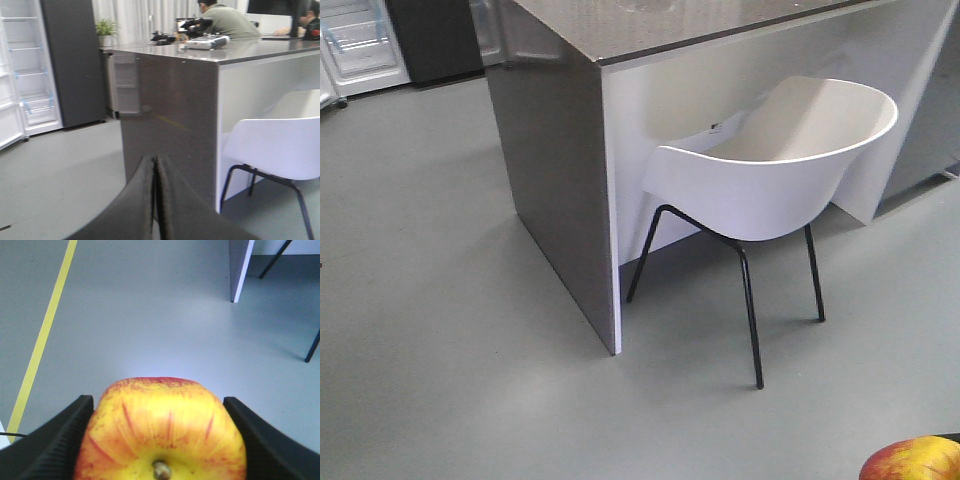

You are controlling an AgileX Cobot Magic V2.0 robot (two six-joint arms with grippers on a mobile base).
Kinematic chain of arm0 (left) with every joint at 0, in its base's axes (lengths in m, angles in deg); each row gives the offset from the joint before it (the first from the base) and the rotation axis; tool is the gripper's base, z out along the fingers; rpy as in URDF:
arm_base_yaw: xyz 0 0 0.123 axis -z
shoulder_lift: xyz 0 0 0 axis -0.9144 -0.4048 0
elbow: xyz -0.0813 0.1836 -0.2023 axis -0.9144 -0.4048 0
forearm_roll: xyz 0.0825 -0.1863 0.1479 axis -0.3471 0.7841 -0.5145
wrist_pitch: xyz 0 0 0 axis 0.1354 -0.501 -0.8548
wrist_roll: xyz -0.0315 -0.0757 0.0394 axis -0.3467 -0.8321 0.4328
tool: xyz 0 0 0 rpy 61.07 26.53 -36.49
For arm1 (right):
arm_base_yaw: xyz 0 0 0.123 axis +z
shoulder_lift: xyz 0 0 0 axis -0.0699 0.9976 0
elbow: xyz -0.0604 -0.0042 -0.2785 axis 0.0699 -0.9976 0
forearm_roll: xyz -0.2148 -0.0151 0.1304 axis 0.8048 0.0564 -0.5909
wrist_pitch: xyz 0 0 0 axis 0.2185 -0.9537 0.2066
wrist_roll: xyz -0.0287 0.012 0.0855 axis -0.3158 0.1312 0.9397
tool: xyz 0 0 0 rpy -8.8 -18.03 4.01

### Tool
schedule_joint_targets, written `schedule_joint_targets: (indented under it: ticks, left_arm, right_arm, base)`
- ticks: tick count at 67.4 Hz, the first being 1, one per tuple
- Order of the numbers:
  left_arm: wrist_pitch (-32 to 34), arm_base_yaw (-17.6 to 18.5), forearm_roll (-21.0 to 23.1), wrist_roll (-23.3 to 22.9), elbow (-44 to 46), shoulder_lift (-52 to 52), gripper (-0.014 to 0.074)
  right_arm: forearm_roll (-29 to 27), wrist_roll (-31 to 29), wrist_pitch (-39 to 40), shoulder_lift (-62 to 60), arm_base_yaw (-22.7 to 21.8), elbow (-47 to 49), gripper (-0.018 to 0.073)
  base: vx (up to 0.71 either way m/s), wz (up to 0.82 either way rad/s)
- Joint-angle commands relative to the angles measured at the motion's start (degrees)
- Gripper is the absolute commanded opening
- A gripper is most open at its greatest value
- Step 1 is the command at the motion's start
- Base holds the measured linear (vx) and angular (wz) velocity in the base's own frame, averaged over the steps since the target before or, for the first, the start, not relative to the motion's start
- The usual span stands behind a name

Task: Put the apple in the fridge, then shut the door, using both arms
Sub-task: 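Hold the apple in the right gripper while driving toward the fridge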

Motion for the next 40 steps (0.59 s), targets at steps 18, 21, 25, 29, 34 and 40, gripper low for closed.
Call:
schedule_joint_targets:
  ticks: [18, 21, 25, 29, 34, 40]
  left_arm:
    - [4.3, 0.0, 0.6, 0.0, 0.9, 0.9, -0.0006]
    - [4.3, 0.0, 0.6, 0.0, 0.9, 0.9, -0.0006]
    - [4.3, 0.0, 0.6, 0.0, 0.9, 0.9, -0.0006]
    - [4.3, 0.0, 0.6, 0.0, 0.9, 0.9, -0.0006]
    - [4.3, 0.0, 0.6, 0.0, 0.9, 0.9, -0.0006]
    - [4.3, 0.0, 0.6, 0.0, 0.9, 0.9, -0.0006]
  right_arm:
    - [-1.5, -0.5, 3.1, 0.3, -0.1, 1.4, 0.015]
    - [-1.5, -0.5, 3.1, 0.3, -0.1, 1.4, 0.015]
    - [-1.5, -0.5, 3.1, 0.3, -0.1, 1.4, 0.015]
    - [-1.5, -0.5, 3.1, 0.3, -0.1, 1.4, 0.015]
    - [-1.5, -0.5, 3.1, 0.3, -0.1, 1.4, 0.015]
    - [-1.5, -0.5, 3.1, 0.3, -0.1, 1.4, 0.015]
  base:
    - [0.11, 0.43]
    - [0.12, 0.45]
    - [0.12, 0.45]
    - [0.12, 0.46]
    - [0.12, 0.46]
    - [0.12, 0.47]
